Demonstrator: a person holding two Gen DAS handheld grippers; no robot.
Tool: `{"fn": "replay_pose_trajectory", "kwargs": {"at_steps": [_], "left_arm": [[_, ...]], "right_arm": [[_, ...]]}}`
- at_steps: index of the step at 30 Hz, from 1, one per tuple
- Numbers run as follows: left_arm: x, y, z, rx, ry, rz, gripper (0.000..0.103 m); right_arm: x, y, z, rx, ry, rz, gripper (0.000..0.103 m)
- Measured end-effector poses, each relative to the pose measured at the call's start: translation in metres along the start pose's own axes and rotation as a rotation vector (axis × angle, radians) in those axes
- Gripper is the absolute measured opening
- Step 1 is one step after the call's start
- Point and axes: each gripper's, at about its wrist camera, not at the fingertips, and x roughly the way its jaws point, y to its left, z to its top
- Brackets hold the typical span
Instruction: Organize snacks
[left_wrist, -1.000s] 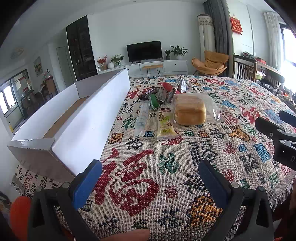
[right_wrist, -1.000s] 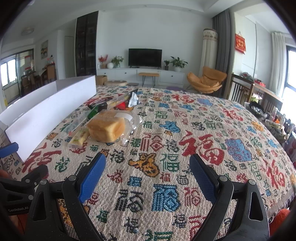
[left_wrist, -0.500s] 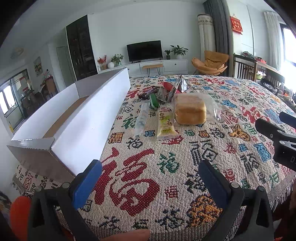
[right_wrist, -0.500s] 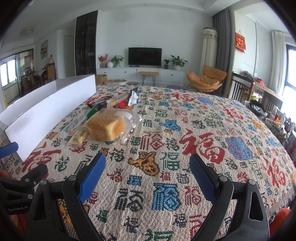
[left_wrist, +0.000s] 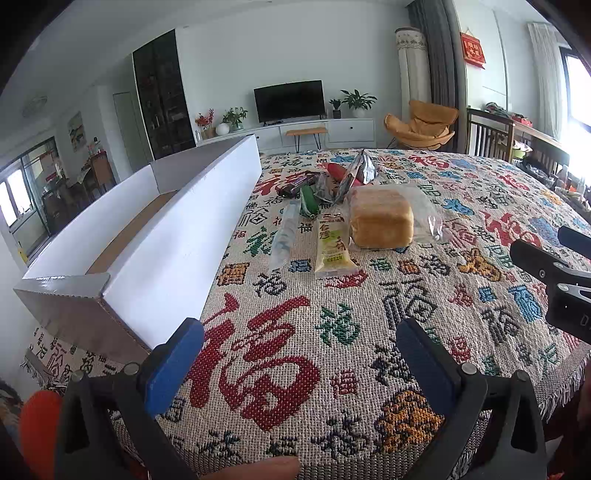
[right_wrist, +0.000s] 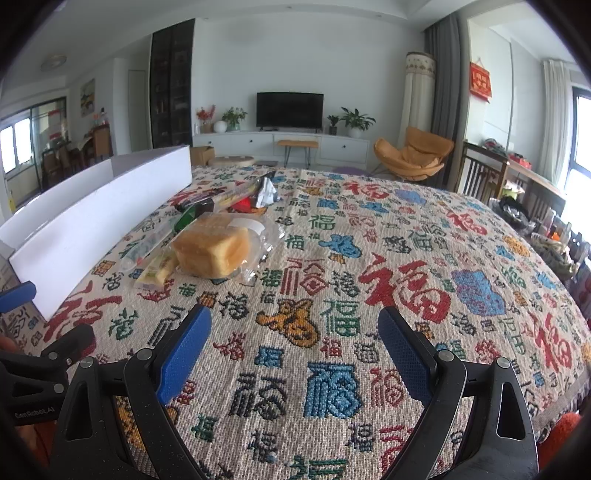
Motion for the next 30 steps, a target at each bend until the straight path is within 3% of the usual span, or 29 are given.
{"fn": "replay_pose_trajectory", "kwargs": {"at_steps": [30], "left_arm": [[0.0000,-0.0003,0.0004,0.001,0.000,0.000,0.103]], "right_arm": [[0.0044,-0.0004,-0.0019,0.007,0.018,0.008,0.094]]}}
